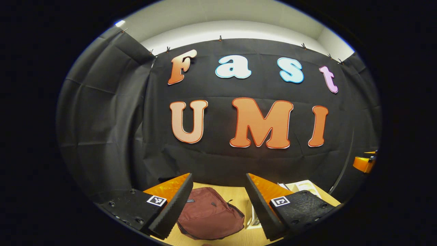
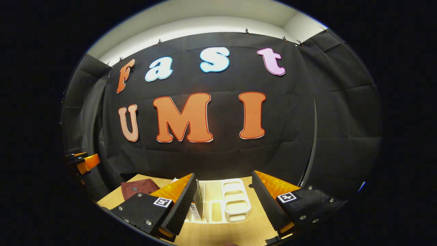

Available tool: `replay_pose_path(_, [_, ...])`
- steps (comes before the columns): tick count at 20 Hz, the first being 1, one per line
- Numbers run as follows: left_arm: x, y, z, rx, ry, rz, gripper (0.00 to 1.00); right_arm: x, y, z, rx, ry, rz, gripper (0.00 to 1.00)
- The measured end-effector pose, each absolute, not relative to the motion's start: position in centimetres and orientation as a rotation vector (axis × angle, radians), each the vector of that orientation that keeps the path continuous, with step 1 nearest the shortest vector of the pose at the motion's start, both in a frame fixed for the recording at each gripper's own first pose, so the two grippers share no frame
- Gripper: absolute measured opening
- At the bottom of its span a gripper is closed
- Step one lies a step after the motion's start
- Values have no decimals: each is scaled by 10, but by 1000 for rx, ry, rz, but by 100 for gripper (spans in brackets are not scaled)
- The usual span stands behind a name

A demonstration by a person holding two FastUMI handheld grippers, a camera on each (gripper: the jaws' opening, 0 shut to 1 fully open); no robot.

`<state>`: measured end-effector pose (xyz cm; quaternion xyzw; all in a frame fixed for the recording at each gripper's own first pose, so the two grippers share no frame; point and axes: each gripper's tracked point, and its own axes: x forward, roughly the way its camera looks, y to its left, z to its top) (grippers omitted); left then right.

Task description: Open the schoolbag, grab two books from the bookshelf and put them into the schoolbag.

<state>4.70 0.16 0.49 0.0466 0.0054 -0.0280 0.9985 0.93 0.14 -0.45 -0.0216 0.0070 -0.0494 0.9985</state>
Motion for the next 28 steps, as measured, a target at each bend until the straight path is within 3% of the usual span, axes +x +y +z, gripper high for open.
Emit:
replay_pose_path(10, [37,15,15,62,-39,-19,95,15,14,-12,-86,35,-47,96])
replay_pose_path(19, [68,31,4,50,-28,-157,95,15,18,-8,-34,11,-198,96])
replay_pose_path(21, [71,43,-9,39,-50,-164,94,14,17,0,-95,-50,-230,100])
replay_pose_path(22, [74,50,-22,37,-18,-136,94,13,12,-7,-127,-17,-247,95])
replay_pose_path(25, [67,57,-52,30,-1,-113,95,17,23,-10,-171,-18,-198,96])
replay_pose_path(28, [60,38,-98,129,58,-185,95,13,14,-27,-131,12,-198,96])
